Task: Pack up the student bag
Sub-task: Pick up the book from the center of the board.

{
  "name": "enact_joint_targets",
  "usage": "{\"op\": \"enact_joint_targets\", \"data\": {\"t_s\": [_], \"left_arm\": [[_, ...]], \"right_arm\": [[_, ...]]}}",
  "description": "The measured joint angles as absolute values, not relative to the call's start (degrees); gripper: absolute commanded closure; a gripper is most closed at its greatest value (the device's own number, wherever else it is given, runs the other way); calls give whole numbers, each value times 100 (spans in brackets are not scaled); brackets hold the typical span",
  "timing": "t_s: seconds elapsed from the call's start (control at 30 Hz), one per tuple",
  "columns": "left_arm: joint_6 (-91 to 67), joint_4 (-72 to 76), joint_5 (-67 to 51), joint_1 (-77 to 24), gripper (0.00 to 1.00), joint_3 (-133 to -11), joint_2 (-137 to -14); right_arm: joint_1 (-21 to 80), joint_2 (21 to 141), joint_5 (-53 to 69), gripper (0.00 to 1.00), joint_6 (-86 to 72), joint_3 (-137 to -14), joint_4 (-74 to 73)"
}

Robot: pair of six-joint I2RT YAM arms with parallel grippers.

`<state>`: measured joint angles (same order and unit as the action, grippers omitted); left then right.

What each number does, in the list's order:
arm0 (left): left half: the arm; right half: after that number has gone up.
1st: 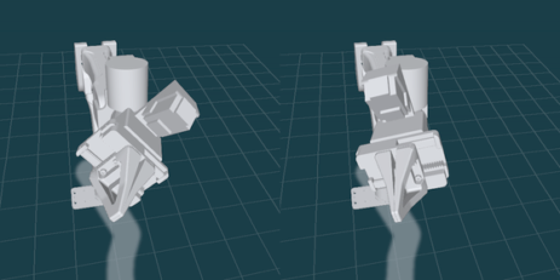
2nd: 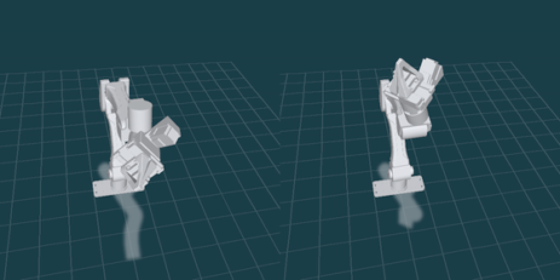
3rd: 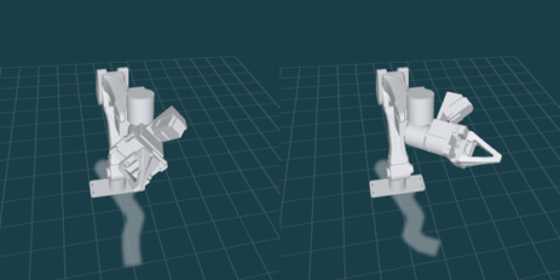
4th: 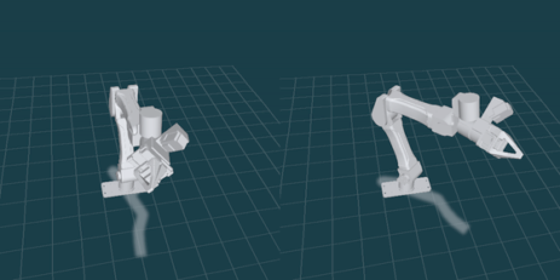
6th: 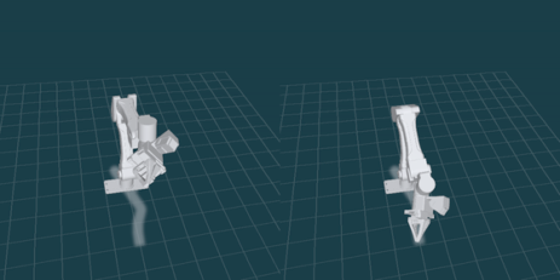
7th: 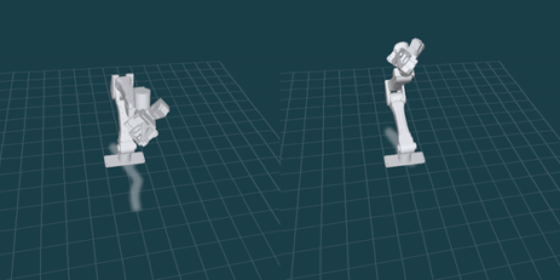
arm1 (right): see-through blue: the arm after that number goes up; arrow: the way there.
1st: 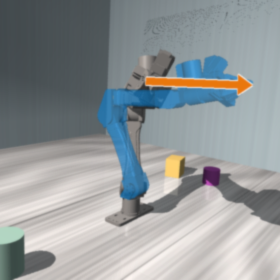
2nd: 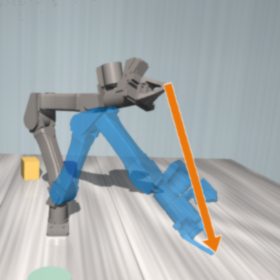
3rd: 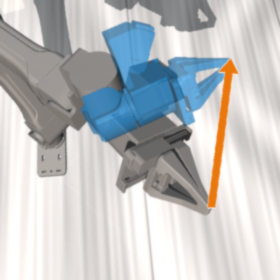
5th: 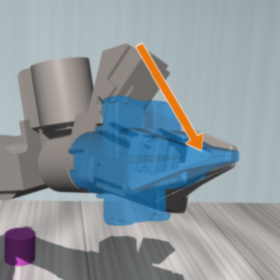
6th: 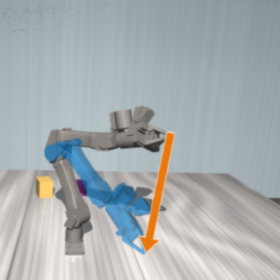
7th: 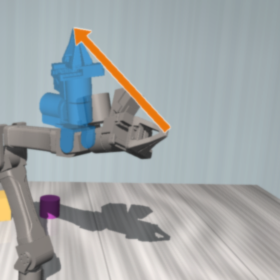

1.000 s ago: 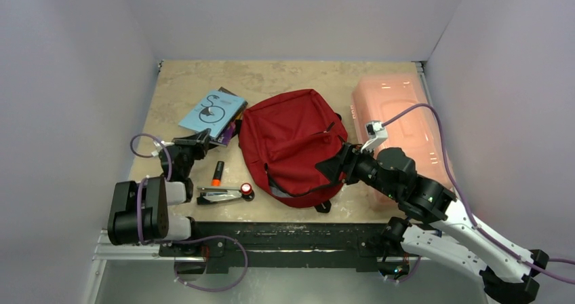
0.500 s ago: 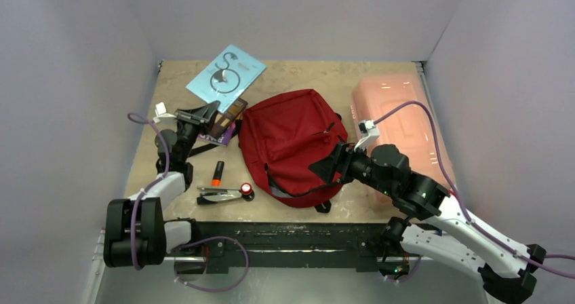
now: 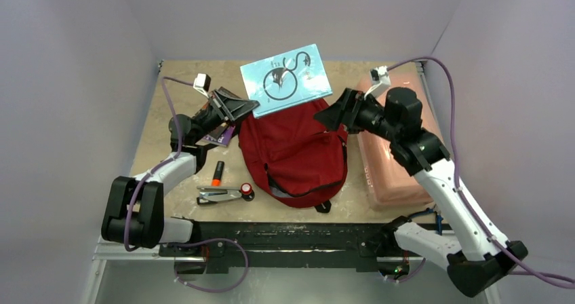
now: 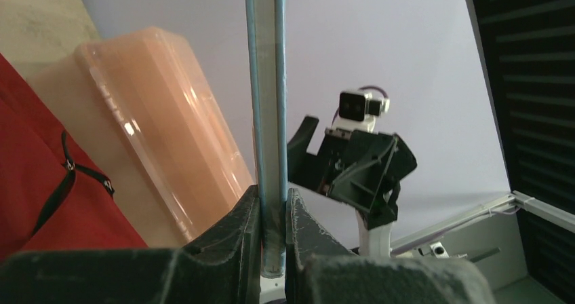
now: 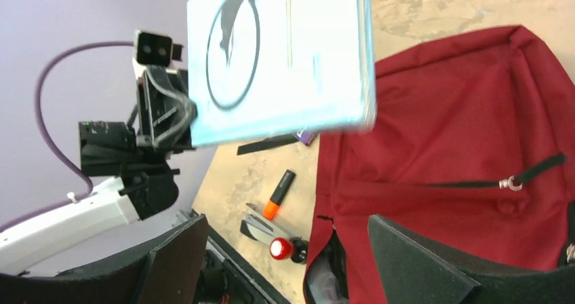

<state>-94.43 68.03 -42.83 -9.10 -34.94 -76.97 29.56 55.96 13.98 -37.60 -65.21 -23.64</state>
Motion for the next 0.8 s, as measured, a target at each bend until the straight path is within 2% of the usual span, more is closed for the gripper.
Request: {"op": "enact_joint_targets", "data": {"t_s": [0.13, 0.37, 0.43, 0.57, 0.8], "left_arm": [[-9515, 6812, -4657, -965, 100, -3500, -7723], [-9542, 6818, -5118, -1184, 100, -3518, -7616], [-9542, 6834, -5262, -1288, 100, -3518, -7588], [-9542, 6855, -5577, -1396, 100, -3520, -7583], [-9546, 6893, -6003, -1402, 100, -3529, -7529]], "right_arm": [[1959, 6195, 2882, 12, -3605, -6814, -2163], [854, 6711, 4960, 14, -3846, -6543, -1505], [762, 6779, 5402, 16, -4023, -6429, -1194], [757, 6875, 6171, 33, -4178, -6359, -801], [755, 6661, 7013, 35, -4141, -5815, -596]]}}
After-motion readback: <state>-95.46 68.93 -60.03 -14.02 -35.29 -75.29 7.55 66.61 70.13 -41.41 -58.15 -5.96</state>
